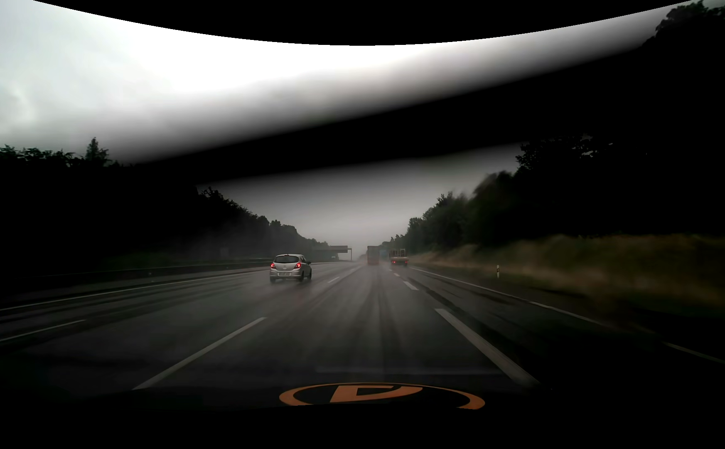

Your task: Follow the waypoints while adhering to traffic rules and regulations

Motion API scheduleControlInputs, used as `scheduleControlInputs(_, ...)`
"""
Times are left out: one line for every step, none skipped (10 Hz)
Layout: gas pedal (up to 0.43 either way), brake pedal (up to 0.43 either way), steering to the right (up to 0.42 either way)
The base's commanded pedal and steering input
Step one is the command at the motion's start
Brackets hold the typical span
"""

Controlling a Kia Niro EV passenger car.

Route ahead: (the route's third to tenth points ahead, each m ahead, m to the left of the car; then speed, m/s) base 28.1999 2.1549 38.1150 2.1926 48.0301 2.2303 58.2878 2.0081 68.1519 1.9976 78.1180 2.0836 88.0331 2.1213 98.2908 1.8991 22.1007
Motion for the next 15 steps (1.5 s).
scheduleControlInputs(0.157,0.000,-0.002)
scheduleControlInputs(0.157,0.000,-0.001)
scheduleControlInputs(0.157,0.000,-0.001)
scheduleControlInputs(0.157,0.000,-0.001)
scheduleControlInputs(0.157,0.000,-0.001)
scheduleControlInputs(0.157,0.000,-0.001)
scheduleControlInputs(0.157,0.000,-0.001)
scheduleControlInputs(0.157,0.000,0.000)
scheduleControlInputs(0.157,0.000,0.000)
scheduleControlInputs(0.169,0.000,0.000)
scheduleControlInputs(0.169,0.000,0.000)
scheduleControlInputs(0.169,0.000,0.000)
scheduleControlInputs(0.169,0.000,0.000)
scheduleControlInputs(0.169,0.000,0.000)
scheduleControlInputs(0.169,0.000,0.000)
